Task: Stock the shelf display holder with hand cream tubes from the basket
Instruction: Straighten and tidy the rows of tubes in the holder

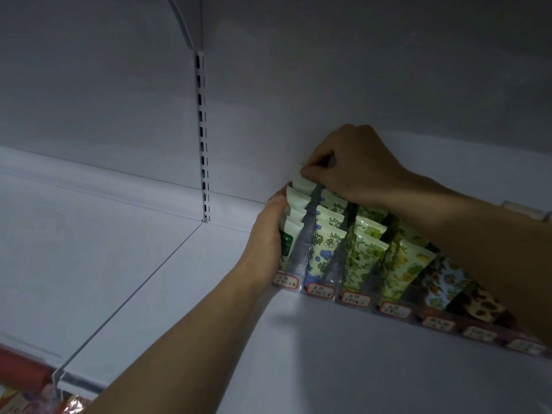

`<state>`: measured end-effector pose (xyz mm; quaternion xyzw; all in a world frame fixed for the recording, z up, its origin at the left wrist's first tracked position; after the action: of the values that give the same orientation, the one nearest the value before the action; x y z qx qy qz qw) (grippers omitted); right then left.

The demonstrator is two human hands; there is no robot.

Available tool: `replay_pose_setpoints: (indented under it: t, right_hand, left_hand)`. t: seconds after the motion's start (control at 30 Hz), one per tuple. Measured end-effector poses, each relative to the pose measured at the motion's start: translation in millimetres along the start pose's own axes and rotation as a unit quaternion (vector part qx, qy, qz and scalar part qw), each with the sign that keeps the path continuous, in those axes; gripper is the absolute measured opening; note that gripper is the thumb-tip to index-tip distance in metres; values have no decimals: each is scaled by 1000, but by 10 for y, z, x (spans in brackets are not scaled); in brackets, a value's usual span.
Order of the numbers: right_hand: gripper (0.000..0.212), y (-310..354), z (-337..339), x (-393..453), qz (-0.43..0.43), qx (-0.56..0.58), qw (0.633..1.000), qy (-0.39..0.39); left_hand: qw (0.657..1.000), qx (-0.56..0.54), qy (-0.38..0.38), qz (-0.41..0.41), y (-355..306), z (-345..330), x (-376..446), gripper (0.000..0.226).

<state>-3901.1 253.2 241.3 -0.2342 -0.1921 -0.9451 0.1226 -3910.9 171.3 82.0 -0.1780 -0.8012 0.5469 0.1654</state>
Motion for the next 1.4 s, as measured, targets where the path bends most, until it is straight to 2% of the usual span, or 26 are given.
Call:
replay_pose_setpoints:
  t: [0.1, 0.23, 0.53, 0.73, 0.9, 1.07, 1.13, 1.23, 1.3, 1.4]
  right_hand:
    - [17, -50, -152, -9, -26, -9, 999, 33]
    - [14, -76, -171, 16, -45, -14, 999, 16]
    - [14, -43, -184, 32, -53, -16, 998, 33]
    - [19, 35, -104, -95, -40, -3, 998, 51]
    - [20, 82, 357, -433, -47, 40, 996, -72]
    - [22, -88, 435, -1168, -34, -48, 982, -180]
    - [23, -179, 440, -1495, -48, -47, 972, -225]
    - [21, -146, 458, -1937, -3, -60, 955, -292]
    - [22, -192, 427, -2116, 0, -62, 949, -309]
    - [24, -251, 412, -2223, -16, -31, 945, -326]
  left_hand:
    - [1000, -4, -9, 3, 30, 38, 40, 53]
    - [1000, 1, -18, -6, 15, 48, 55, 53]
    - [999, 0, -4, -43, -97, -14, -21, 48]
    - [999, 3, 14, -30, -160, -84, -95, 53]
    - [999, 10, 11, -34, -203, -99, -153, 54]
    - [999, 33, 12, -31, -234, -131, -228, 57]
    - [998, 46, 16, -46, -254, -142, -244, 54]
    - [996, 63, 7, -69, -296, -160, -274, 43]
    - [993, 82, -23, -78, -314, -115, -250, 44]
    - [974, 169, -88, -126, -399, -11, -295, 48]
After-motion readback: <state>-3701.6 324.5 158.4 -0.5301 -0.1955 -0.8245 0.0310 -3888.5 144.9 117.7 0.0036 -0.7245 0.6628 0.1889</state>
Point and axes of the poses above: each hand's wrist, its own x-axis towards the middle knuckle, its own z-axis out of the back of the hand, y = z × x, the point moved 10 cm from there along x, towards the middle knuckle, and after that the axes turned 9 degrees about x, right-handed, at the moved point
